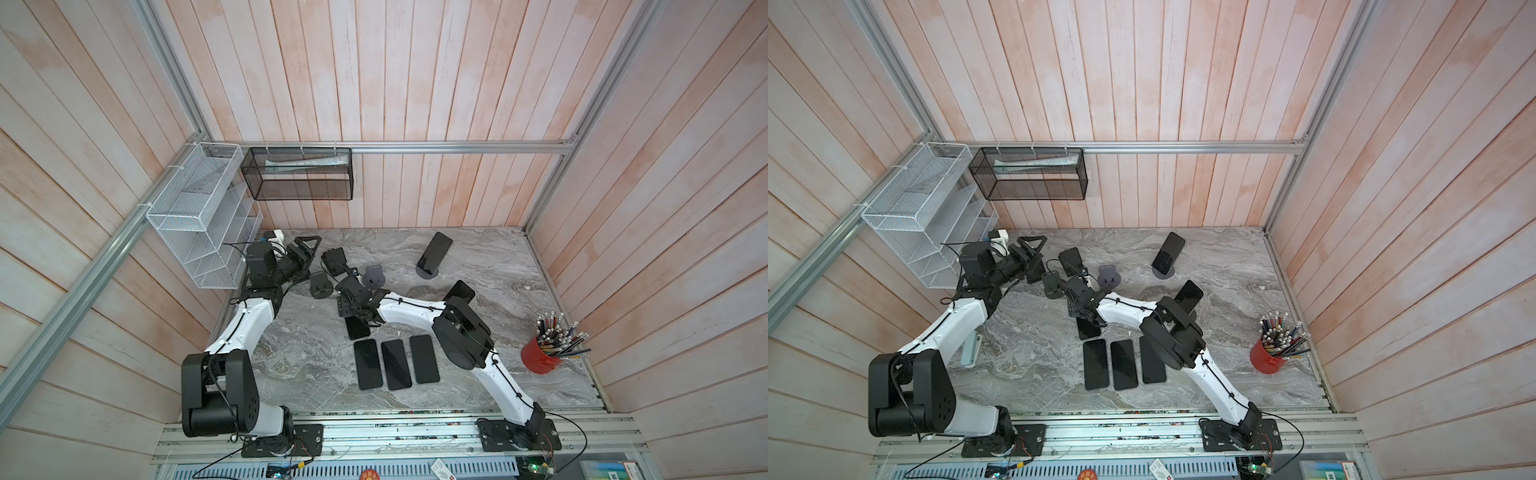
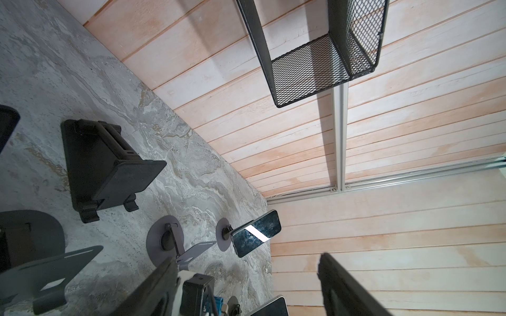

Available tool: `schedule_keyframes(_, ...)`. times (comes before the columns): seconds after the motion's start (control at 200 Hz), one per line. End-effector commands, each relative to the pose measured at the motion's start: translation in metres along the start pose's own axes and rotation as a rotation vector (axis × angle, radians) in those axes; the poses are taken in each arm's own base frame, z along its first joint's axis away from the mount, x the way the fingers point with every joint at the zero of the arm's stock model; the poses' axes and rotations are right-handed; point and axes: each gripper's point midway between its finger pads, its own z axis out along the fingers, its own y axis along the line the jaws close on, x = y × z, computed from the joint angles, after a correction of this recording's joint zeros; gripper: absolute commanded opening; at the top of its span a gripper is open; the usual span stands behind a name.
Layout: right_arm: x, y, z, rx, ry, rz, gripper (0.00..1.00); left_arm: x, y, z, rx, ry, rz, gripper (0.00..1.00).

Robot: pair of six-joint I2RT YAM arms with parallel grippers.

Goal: Remove the phone from the phone stand
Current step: Place the phone at the center of the table.

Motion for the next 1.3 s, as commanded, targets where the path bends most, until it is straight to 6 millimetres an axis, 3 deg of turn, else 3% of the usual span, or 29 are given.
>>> schedule_keyframes(0.0, 0.018, -0.015, 0.019, 0.042, 0.033, 0.006, 0.75, -0.002, -0.004, 0.003, 0.017, -0.003, 0.012, 0.82)
schedule_keyframes(0.395, 0.022, -0.015, 0.021, 0.035, 0.046, -0.008, 0.82, -0.003, 0.000, 0.002, 0.009, -0.007, 0.000, 0.82)
schedule_keyframes(0.52, 0.009, -0.009, 0.011, 0.018, 0.017, -0.018, 0.83, -0.003, -0.002, 0.001, 0.017, -0.007, 0.000, 0.82)
schedule_keyframes(0.66, -0.027, 0.010, -0.027, -0.025, -0.071, -0.051, 0.86, -0.005, -0.007, -0.001, 0.022, -0.016, 0.014, 0.82)
schedule_keyframes(0.845, -0.084, 0.031, -0.104, -0.104, -0.257, -0.051, 0.97, -0.005, -0.010, -0.003, 0.033, -0.023, 0.016, 0.82)
schedule_keyframes(0.955, -0.106, 0.016, -0.131, -0.057, -0.340, -0.072, 0.98, -0.002, -0.010, -0.002, 0.031, -0.014, 0.014, 0.82)
schedule_keyframes(1.045, -0.119, -0.006, -0.132, -0.008, -0.352, -0.089, 0.98, 0.012, -0.022, 0.004, 0.056, 0.027, 0.029, 0.82)
schedule_keyframes(1.15, -0.127, -0.032, -0.118, 0.019, -0.317, -0.108, 0.98, 0.036, -0.032, 0.015, 0.042, 0.086, 0.072, 0.82)
schedule_keyframes(1.295, -0.128, -0.043, -0.095, -0.030, -0.244, -0.096, 0.98, 0.042, -0.033, 0.016, 0.044, 0.089, 0.064, 0.83)
